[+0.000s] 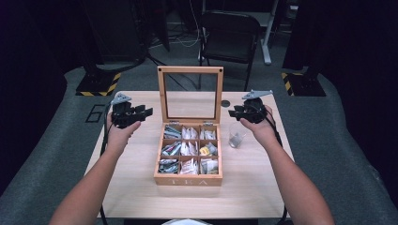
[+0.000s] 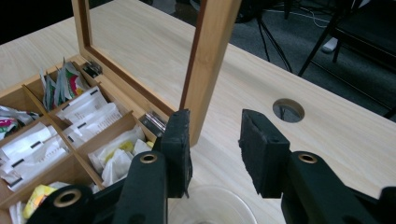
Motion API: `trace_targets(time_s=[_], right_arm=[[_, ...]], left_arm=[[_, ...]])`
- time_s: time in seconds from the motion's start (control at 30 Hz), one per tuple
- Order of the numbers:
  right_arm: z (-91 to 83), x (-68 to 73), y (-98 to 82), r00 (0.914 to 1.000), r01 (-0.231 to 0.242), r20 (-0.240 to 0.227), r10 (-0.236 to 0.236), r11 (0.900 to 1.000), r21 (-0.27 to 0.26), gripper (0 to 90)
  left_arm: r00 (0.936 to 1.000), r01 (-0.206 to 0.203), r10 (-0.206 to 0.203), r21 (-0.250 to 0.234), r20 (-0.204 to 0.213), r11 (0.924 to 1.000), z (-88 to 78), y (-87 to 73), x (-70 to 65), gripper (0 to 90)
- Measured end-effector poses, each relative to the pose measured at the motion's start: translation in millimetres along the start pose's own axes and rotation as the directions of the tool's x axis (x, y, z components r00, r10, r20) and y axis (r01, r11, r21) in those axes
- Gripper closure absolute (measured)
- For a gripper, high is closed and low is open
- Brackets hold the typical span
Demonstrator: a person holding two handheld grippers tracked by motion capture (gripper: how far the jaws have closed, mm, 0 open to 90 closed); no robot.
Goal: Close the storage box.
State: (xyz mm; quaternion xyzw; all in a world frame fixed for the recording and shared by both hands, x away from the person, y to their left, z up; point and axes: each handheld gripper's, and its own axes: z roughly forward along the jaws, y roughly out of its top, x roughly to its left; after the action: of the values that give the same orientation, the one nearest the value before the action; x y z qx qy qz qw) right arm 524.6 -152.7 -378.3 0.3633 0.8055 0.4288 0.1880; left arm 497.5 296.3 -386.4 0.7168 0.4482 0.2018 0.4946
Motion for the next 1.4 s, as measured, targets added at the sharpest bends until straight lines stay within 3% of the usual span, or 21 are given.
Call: trace_targets(time_s=[0.27,0.57,0.97,1.4], right_arm=[[7.9,2.8,15.5,0.9998,0.013,-0.011,-0.013,1.0,-0.027,53.6],[19.7,-0.2,27.0,0.9999,0.011,-0.002,-0.011,0.999,-0.034,52.2],[30.9,-3.9,27.6,0.9998,-0.009,-0.02,0.009,0.999,-0.033,52.3],[45.4,-6.7,30.1,0.9988,-0.019,-0.046,0.017,0.999,-0.034,52.2]], left_arm=[[1.0,0.001,-0.001,-0.002,0.0,1.0,-0.1,0.6,-0.2,54.6],[1.0,-0.003,0.003,0.002,0.003,1.0,1.0,0.3,-0.7,54.6],[1.0,-0.006,0.006,-0.003,0.006,1.0,-0.2,1.0,-3.0,54.6],[0.9998,-0.011,0.01,-0.011,-0.018,0.9999,-16.2,2.5,-2.9,54.6]])
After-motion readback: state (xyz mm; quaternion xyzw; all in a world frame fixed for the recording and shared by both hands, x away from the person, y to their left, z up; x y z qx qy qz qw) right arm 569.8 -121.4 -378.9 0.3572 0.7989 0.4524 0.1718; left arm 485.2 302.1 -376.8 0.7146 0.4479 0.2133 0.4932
